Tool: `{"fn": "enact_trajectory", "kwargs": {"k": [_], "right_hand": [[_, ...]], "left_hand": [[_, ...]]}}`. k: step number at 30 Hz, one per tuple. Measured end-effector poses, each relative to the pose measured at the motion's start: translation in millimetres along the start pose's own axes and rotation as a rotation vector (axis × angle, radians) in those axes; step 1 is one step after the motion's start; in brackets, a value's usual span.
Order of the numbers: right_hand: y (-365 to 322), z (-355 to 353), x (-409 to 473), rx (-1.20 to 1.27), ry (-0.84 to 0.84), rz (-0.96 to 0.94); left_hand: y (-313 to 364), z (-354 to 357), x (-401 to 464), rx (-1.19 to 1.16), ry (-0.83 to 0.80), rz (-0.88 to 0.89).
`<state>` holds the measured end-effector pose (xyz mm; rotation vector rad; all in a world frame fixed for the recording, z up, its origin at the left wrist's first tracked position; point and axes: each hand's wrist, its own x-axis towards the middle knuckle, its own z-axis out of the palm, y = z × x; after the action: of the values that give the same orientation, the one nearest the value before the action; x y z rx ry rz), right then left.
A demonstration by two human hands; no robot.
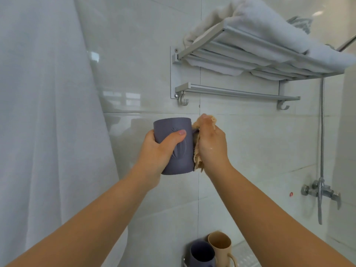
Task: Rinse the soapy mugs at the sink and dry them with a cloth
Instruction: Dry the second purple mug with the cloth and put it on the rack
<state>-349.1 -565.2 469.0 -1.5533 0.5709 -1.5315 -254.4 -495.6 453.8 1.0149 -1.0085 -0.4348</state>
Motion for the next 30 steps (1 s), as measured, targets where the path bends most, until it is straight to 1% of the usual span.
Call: {"fn": "enact_trajectory", "kwargs": {"k": [1,3,5,6,7,9,12,14,15,18,21,22,24,25,27,28,30], "right_hand": [[0,3,-2,0.041,-0.003,0.028],[1,9,-8,0.054,-0.017,0.009],[0,15,-16,0.074,-0.035,-0.005],[-1,18,-20,0.054,-0.036,-0.05],[-2,20,-23,-0.006,-0.037,-0.144],[1,21,-24,-0.175,-0.083,-0.338],[9,13,-16,-0.39,-0.208,-0.438],[11,8,-9,-0.473,-0.223,-0.547],[11,5,-6,-0.492,-0.224,-0.565],[13,3,0,-0.441,-0.22,-0.459],[11,3,2,-0.315,-0.085,-0.291],[11,3,1,-0.227,-0.048,-0.204],[10,4,0,0.027,0.0,0.046],[8,4,-2,0.175,0.004,0.158],[8,7,-11,0.4,-0.044,0.263],[9,9,-17,0.464,-0.07,0.295],[11,12,-27,0.49,-0.101,0.366]], "left_hand": [[-1,2,0,-0.031,0.041,-0.019],[-2,4,1,-0.079,0.119,-0.05],[0,5,3,-0.112,0.163,-0.079],[1,4,4,-0.126,0.173,-0.098],[1,2,5,-0.135,0.178,-0.116],[2,-1,6,-0.143,0.159,-0.152],[5,-9,8,-0.099,0.073,-0.183],[8,-12,7,-0.048,0.019,-0.152],[10,-14,7,-0.016,0.008,-0.118],[13,-14,5,0.05,-0.02,-0.031],[6,-9,2,0.075,-0.007,-0.006],[3,-8,2,0.081,0.008,-0.005],[-3,-6,2,0.072,0.046,0.002],[-4,-5,3,0.043,0.076,-0.002],[-4,-3,5,-0.029,0.155,-0.009],[-2,-3,6,-0.05,0.186,-0.001],[0,-2,8,-0.075,0.218,0.018]]}}
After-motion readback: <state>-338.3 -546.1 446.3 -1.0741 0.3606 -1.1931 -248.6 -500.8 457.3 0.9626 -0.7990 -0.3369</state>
